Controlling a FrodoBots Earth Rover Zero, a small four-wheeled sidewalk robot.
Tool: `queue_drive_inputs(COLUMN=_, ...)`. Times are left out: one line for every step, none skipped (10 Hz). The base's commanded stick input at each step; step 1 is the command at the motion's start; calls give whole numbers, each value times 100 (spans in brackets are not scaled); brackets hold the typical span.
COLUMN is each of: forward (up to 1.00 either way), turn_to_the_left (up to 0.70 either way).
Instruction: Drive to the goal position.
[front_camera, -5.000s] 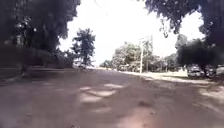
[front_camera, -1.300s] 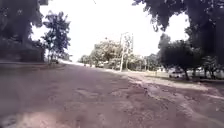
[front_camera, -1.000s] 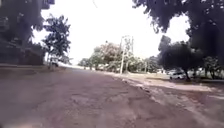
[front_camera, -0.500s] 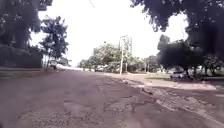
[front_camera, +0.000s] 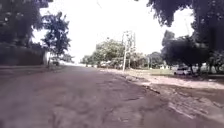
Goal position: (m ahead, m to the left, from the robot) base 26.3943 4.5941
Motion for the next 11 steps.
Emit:
queue_drive_inputs(forward=70, turn_to_the_left=0)
queue_drive_inputs(forward=70, turn_to_the_left=0)
queue_drive_inputs(forward=70, turn_to_the_left=0)
queue_drive_inputs(forward=70, turn_to_the_left=0)
queue_drive_inputs(forward=70, turn_to_the_left=0)
queue_drive_inputs(forward=70, turn_to_the_left=0)
queue_drive_inputs(forward=70, turn_to_the_left=0)
queue_drive_inputs(forward=70, turn_to_the_left=0)
queue_drive_inputs(forward=70, turn_to_the_left=0)
queue_drive_inputs(forward=70, turn_to_the_left=0)
queue_drive_inputs(forward=70, turn_to_the_left=0)
